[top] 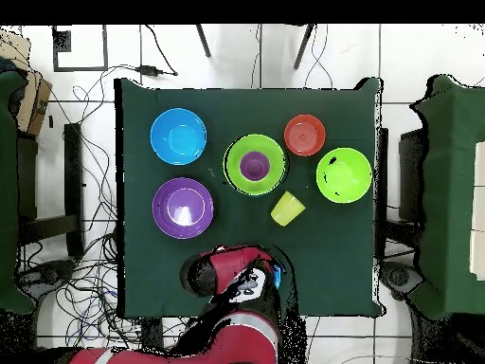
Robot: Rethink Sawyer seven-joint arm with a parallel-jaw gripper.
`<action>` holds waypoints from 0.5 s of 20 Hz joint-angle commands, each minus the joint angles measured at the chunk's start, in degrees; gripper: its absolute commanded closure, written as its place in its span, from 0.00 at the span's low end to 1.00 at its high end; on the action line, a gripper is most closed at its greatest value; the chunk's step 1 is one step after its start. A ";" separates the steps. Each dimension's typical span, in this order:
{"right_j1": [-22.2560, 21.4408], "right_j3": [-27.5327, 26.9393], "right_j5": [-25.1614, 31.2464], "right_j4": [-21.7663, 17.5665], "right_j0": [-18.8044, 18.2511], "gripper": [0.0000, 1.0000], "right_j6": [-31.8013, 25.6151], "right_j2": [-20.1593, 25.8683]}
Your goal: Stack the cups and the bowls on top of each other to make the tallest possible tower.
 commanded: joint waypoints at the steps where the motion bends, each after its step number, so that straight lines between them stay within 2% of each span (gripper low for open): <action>1: 5.50 -0.48 -6.88 -0.27 1.05 0.00 4.08 2.32; 4: 7.41 -1.39 -8.17 -0.10 0.82 0.00 3.71 2.12; 10: 6.57 -1.48 -6.87 -0.22 0.66 0.00 1.93 2.14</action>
